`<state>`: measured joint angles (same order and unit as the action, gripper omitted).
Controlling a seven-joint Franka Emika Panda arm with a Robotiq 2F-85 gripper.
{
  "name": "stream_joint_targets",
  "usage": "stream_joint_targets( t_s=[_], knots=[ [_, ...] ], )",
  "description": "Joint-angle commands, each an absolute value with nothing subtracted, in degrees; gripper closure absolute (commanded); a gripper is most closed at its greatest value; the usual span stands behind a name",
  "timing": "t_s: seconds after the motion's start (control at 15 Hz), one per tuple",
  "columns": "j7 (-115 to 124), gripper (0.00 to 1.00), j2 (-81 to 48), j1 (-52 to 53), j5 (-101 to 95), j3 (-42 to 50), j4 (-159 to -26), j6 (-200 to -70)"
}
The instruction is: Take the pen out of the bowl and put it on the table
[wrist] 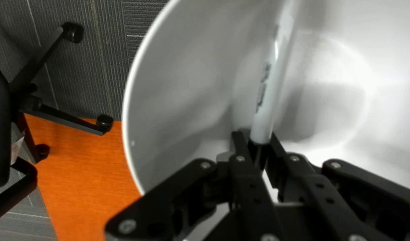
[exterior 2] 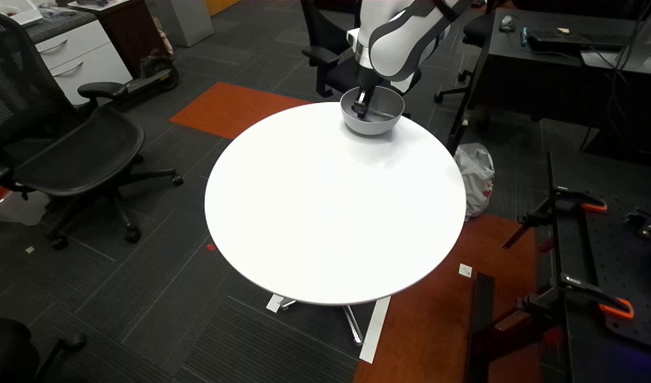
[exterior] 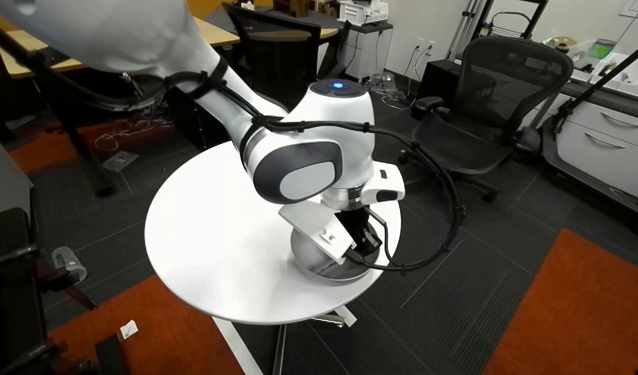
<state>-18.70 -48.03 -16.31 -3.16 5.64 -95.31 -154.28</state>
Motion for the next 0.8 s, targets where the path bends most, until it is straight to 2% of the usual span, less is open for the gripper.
stream_joint_targets(
  t_s=[0.0,0.07,0.73],
  knots=[
    [-16.85,1.00,-46.97,-16.07,-3.71,5.49,-95.69,-152.80],
    [-15.85,0.96,-45.00,-14.94,-4.33,6.42,-97.67,-153.60],
    [-7.48,0.96,-26.18,-4.81,-13.05,11.55,-111.76,-156.79]
  ],
)
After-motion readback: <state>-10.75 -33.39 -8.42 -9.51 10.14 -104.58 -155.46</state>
